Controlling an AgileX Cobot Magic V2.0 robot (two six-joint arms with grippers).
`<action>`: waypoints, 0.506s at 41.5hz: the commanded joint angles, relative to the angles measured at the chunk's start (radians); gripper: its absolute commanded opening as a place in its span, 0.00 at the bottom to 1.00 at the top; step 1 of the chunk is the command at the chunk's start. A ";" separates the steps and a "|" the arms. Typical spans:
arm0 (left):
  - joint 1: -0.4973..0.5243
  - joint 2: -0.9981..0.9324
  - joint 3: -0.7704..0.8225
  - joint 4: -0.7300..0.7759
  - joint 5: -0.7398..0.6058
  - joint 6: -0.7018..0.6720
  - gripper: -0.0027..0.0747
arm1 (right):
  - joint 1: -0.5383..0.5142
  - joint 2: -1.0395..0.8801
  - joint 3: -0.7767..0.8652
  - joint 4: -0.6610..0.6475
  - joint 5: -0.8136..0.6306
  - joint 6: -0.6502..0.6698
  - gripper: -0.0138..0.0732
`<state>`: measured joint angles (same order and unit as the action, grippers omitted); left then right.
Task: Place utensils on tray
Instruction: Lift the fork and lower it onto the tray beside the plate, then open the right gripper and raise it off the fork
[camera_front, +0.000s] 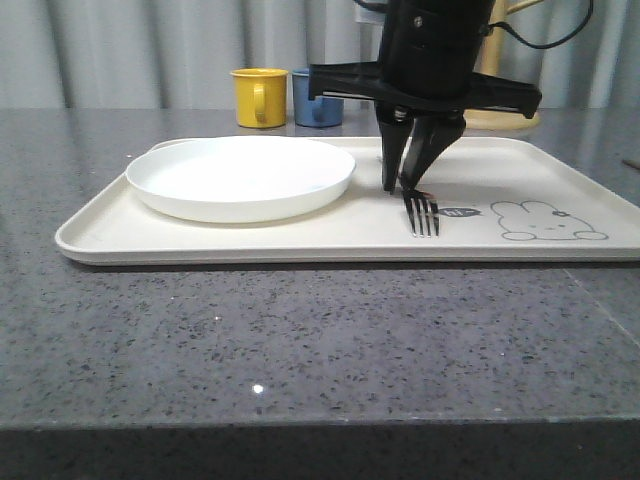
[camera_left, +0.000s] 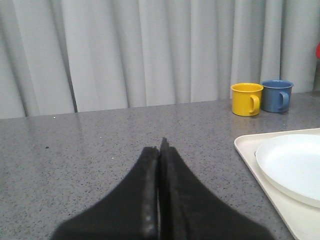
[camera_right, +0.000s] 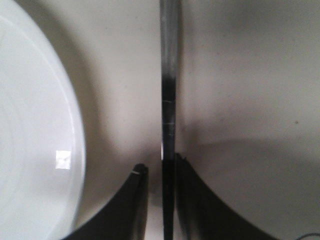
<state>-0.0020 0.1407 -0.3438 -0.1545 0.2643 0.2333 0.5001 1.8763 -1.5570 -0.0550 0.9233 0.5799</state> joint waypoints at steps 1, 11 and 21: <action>-0.005 0.009 -0.024 -0.012 -0.080 -0.004 0.01 | -0.001 -0.063 -0.032 -0.016 -0.035 0.001 0.48; -0.005 0.009 -0.024 -0.012 -0.080 -0.004 0.01 | -0.027 -0.128 -0.032 -0.043 0.001 -0.012 0.55; -0.005 0.009 -0.024 -0.012 -0.080 -0.004 0.01 | -0.146 -0.222 -0.022 -0.043 0.088 -0.163 0.55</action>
<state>-0.0020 0.1407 -0.3438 -0.1545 0.2643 0.2333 0.3990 1.7423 -1.5570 -0.0725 1.0067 0.4784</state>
